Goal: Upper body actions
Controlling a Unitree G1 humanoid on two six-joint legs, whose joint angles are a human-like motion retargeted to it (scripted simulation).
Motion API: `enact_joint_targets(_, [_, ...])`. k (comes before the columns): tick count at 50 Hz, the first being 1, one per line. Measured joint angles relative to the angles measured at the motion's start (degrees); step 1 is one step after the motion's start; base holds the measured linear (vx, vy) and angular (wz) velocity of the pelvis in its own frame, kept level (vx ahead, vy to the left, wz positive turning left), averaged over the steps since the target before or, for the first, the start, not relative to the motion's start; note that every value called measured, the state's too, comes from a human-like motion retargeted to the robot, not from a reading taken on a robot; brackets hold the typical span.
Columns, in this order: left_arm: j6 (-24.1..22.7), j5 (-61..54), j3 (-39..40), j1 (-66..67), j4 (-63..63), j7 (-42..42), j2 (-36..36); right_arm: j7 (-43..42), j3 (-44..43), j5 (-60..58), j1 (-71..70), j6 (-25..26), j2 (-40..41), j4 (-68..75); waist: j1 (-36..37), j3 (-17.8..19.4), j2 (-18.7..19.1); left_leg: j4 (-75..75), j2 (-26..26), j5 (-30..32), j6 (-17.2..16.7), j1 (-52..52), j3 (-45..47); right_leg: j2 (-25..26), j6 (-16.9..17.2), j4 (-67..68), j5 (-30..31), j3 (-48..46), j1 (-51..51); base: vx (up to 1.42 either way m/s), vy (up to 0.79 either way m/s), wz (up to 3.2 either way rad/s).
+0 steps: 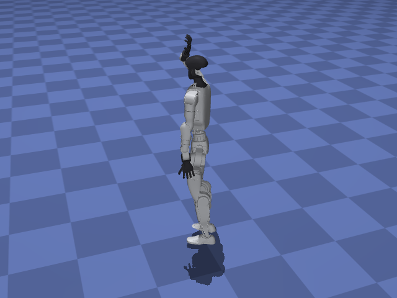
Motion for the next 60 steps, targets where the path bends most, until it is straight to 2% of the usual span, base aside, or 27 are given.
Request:
enact_joint_targets(3, [-0.18, 1.07, -0.92, -0.73, 0.03, 0.02, -0.05, -1.64, 8.62, -10.59, -6.69, 11.34, -5.15, -2.64, 0.56, 0.46, -0.8, 0.02, -0.18, 0.09, 0.04, 0.27, -0.06, -0.13, -0.06, 0.07, -0.01, -0.05, 0.34, 0.0, 0.0, 0.0])
enact_joint_targets(5, [-0.32, 1.94, -1.27, -1.14, -0.05, -0.17, -0.69, -6.64, 11.83, -14.52, -9.7, 15.47, -6.03, -0.97, 0.63, 0.82, -0.77, 0.08, -0.23, 0.17, 0.09, 0.28, -0.25, -0.18, -0.02, 0.1, -0.02, -0.25, 0.54, -0.02, 0.01, 0.09])
enact_joint_targets(7, [-0.47, 2.81, -1.37, -1.11, -0.41, -0.8, -1.7, -10.23, 12.07, -13.52, -10.09, 12.7, -4.61, 4.7, 0.25, 0.99, -0.2, 0.2, -0.22, 0.28, 0.18, 0.08, -0.56, -0.21, 0.09, 0.11, -0.02, -0.64, 0.66, -0.05, 0.04, 0.22])
enact_joint_targets(10, [-0.75, 4.24, -1.21, -0.23, -0.93, -2.03, -2.8, -5.95, 6.76, -4.92, -6.19, 6.61, 0.4, 16.54, -0.81, 0.61, 0.67, 0.38, -0.21, 0.45, 0.26, -0.54, -0.92, -0.28, 0.27, 0.07, -0.02, -1.24, 0.56, -0.02, 0.02, 0.15])
enact_joint_targets(15, [-0.43, 5.55, -1.49, 1.72, 0.54, -1.93, -2.16, 13.94, -9.78, 13.19, 2.11, 5.85, 9.52, 38.33, -1.88, 0.23, 1.0, 0.51, -0.19, 0.49, 0.32, -1.03, -0.84, -0.34, 0.37, -0.04, 0.24, -1.18, 0.12, 0.0, 0.0, 0.0])
enact_joint_targets(20, [0.9, 6.07, -0.51, 3.59, 3.09, -2.81, -0.81, 43.89, -24.85, 29.3, 10.15, 10.49, 14.38, 58.45, -2.72, 0.72, 1.09, 0.6, -0.08, 0.18, 0.4, -0.9, -0.3, -0.23, 0.31, 0.0, 0.66, -0.18, -0.45, 0.01, 0.04, -0.27])
enact_joint_targets(22, [1.41, 5.58, 0.37, 4.53, 3.58, -3.53, -0.81, 56.08, -30.2, 32.16, 15.91, 11.63, 17.13, 61.69, -3.1, 1.19, 1.39, 0.55, 0.05, 0.03, 0.42, -0.56, 0.1, -0.1, 0.23, 0.11, 0.86, 0.54, -0.63, 0.05, 0.06, -0.4])
enact_joint_targets(25, [1.74, 4.02, 1.58, 6.2, 3.65, -4.04, -1.36, 66.38, -36.09, 33.35, 24.13, 12.78, 24.24, 63.93, -3.69, 2.02, 1.86, 0.37, 0.33, -0.16, 0.36, 0.33, 0.97, 0.04, 0.16, 0.35, 1.2, 1.65, -0.71, 0.08, 0.07, -0.44])
enact_joint_targets(27, [1.65, 2.69, 2.24, 7.21, 3.51, -4.17, -1.79, 65.88, -37.45, 31.79, 28.24, 11.21, 30.33, 66.35, -4.41, 2.75, 1.89, 0.13, 0.51, -0.25, 0.3, 1.28, 1.78, 0.13, 0.08, 0.53, 1.45, 2.46, -0.57, 0.1, 0.06, -0.49])
enact_joint_targets(30, [1.19, 1.03, 2.65, 8.42, 3.51, -4.86, -2.52, 60.23, -34.23, 27.21, 33.39, 5.32, 38.99, 72.59, -5.95, 4.19, 1.98, -0.17, 0.93, -0.35, 0.11, 2.98, 3.17, 0.42, -0.11, 0.77, 1.84, 3.89, -0.02, 0.08, 0.05, -0.53])
enact_joint_targets(33, [1.63, 1.62, 1.96, 8.6, 3.16, -6.02, -2.87, 62.36, -28.21, 13.06, 37.96, 1.03, 46.39, 80.9, -7.78, 6.22, 1.97, -0.4, 1.27, -0.37, -0.03, 4.79, 4.32, 0.77, -0.33, 0.9, 2.18, 5.02, 0.92, 0.03, 0.03, -0.43])
enact_joint_targets(37, [1.31, 4.89, -1.2, 7.14, 1.43, -5.87, -2.82, 71.59, -21.65, -11.96, 43.91, 6.91, 56.17, 89.37, -8.24, 8.52, 2.02, -0.53, 1.38, -0.22, -0.15, 6.11, 4.84, 0.91, -0.52, 0.88, 2.43, 5.56, 1.91, 0.0, 0.03, -0.12])
enact_joint_targets(39, [0.85, 6.26, -2.91, 5.97, 0.37, -4.83, -2.78, 71.04, -18.75, -18.46, 47.31, 8.38, 60.92, 91.82, -7.82, 8.93, 2.2, -0.49, 1.32, -0.05, -0.19, 5.86, 4.55, 0.81, -0.54, 0.79, 2.38, 5.24, 1.99, -0.01, 0.01, 0.12])
enact_joint_targets(43, [-1.01, 6.41, -4.45, 4.8, -0.52, -2.73, -3.9, 61.82, -15.56, -20.84, 54.26, 10.91, 69.17, 96.31, -6.89, 8.0, 3.02, -0.35, 1.13, 0.42, -0.19, 4.55, 3.38, 0.53, -0.45, 0.52, 2.09, 3.88, 1.88, 0.06, 0.0, 0.4])
enact_joint_targets(46, [-1.99, 6.67, -3.45, 5.23, -0.57, -3.61, -5.1, 60.43, -15.48, -18.6, 58.11, 12.2, 73.07, 99.42, -6.33, 7.02, 3.76, -0.29, 1.08, 0.71, -0.18, 3.66, 2.69, 0.3, -0.24, 0.41, 1.85, 2.96, 1.75, 0.04, 0.0, 0.26])
enact_joint_targets(48, [-1.66, 9.11, 0.53, 5.44, -1.03, 1.33, -4.77, 61.06, -16.79, -16.84, 58.87, 13.14, 74.15, 101.72, -1.91, 6.93, 4.44, -0.47, 2.32, 0.28, -0.56, 3.91, 6.8, 0.34, 0.65, 1.97, 0.95, 7.21, 0.81, 0.0, 0.04, -1.34])
enact_joint_targets(50, [-0.89, 10.47, 5.2, 5.52, -2.27, 12.1, -2.31, 62.31, -19.45, -15.3, 58.82, 13.93, 73.36, 103.58, 0.32, 6.68, 4.69, -0.48, 2.66, 0.04, -0.73, 3.81, 8.67, 0.77, 0.66, 1.95, 0.44, 9.02, 0.84, -0.04, 0.05, -0.49])
enact_joint_targets(52, [1.27, 10.64, 8.75, 4.95, -2.97, 20.19, 3.6, 63.6, -23.29, -13.56, 57.41, 14.69, 70.55, 105.08, -5.34, 6.65, 3.64, -0.15, 0.75, 0.73, -0.25, 3.19, 2.66, -0.14, -0.3, 0.77, 1.63, 2.91, 1.22, -0.03, 0.0, 1.78])
enact_joint_targets(54, [6.62, 11.9, 13.5, 4.83, -3.19, 20.23, 12.18, 64.25, -28.9, -11.78, 56.25, 15.98, 66.82, 104.0, -5.17, 5.81, 3.5, -0.22, 0.51, 0.81, -0.2, 2.82, 2.01, -0.2, -0.25, 0.41, 1.5, 2.29, 1.37, -0.02, -0.03, 0.58])
enact_joint_targets(57, [17.09, 12.59, 22.18, 3.64, -3.08, 17.65, 27.19, 65.84, -40.6, -8.01, 54.09, 17.72, 58.74, 98.75, -3.46, 3.98, 3.57, -0.39, 0.57, 0.76, -0.1, 2.02, 1.76, 0.0, -0.19, 0.35, 1.38, 2.13, 0.59, 0.0, 0.0, 0.0])
enact_joint_targets(58, [19.32, 11.31, 25.04, 2.98, -3.27, 18.54, 32.4, 66.51, -44.21, -6.1, 53.23, 17.94, 54.82, 96.64, -3.11, 3.37, 3.65, -0.43, 0.65, 0.75, -0.07, 1.76, 1.63, 0.05, -0.11, 0.39, 1.36, 2.05, 0.31, 0.0, 0.0, 0.0])
enact_joint_targets(60, [20.76, 9.24, 31.13, 1.57, -5.11, 24.11, 41.72, 66.94, -49.15, -0.52, 51.09, 17.64, 46.0, 92.55, -2.58, 2.49, 3.92, -0.47, 0.88, 0.68, -0.03, 1.48, 1.64, 0.23, -0.01, 0.45, 1.32, 2.07, -0.04, 0.05, 0.0, 0.0])
